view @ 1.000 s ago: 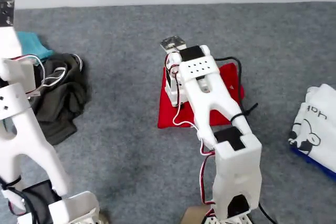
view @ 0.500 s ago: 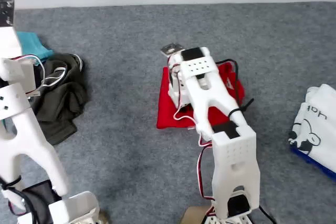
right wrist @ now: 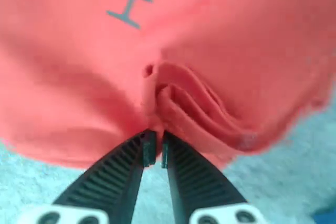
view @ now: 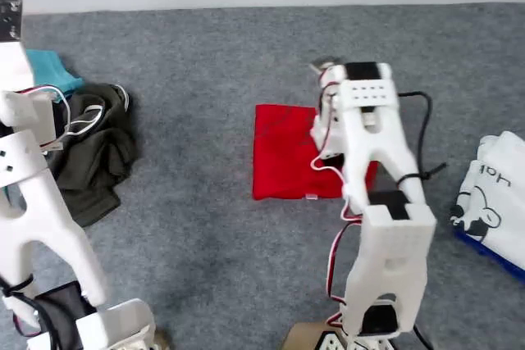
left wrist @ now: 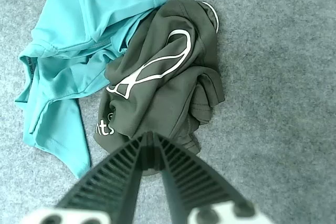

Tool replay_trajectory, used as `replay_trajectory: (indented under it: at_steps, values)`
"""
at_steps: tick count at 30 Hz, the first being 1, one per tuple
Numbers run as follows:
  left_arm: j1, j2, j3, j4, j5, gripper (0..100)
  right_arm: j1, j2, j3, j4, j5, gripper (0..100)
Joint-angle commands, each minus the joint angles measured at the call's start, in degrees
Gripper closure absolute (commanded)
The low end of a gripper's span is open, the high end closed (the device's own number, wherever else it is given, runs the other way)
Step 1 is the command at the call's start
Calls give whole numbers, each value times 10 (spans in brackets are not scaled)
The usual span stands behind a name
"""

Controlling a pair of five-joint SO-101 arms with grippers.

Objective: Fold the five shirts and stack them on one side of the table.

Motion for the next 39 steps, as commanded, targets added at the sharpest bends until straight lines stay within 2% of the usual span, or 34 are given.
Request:
replay_trajectory:
  at_steps: [1,4,9,12,22,29,33,35,39]
  values:
    - [-4,-19,-2,11,-1,994,40,-62,-32,25,13,976]
    - [-4,-20,-2,11,-1,994,65,-66,-32,44,18,947]
    - [-1,-19,-2,11,0,994,87,-65,-29,66,29,813]
    - [-1,-19,-2,11,0,994,98,-65,-29,68,33,796]
    - [-1,-19,-2,11,-1,994,106,-119,-29,70,33,797]
    - [-1,-18,-2,11,-2,994,-6,-214,-31,65,31,798]
    - [-1,-18,-2,11,-2,994,-57,-198,-28,56,30,798]
    - [-1,-18,-2,11,-2,994,-63,-167,-28,35,30,827]
    - [-1,-18,-2,11,-2,994,-65,-104,-28,-4,32,962]
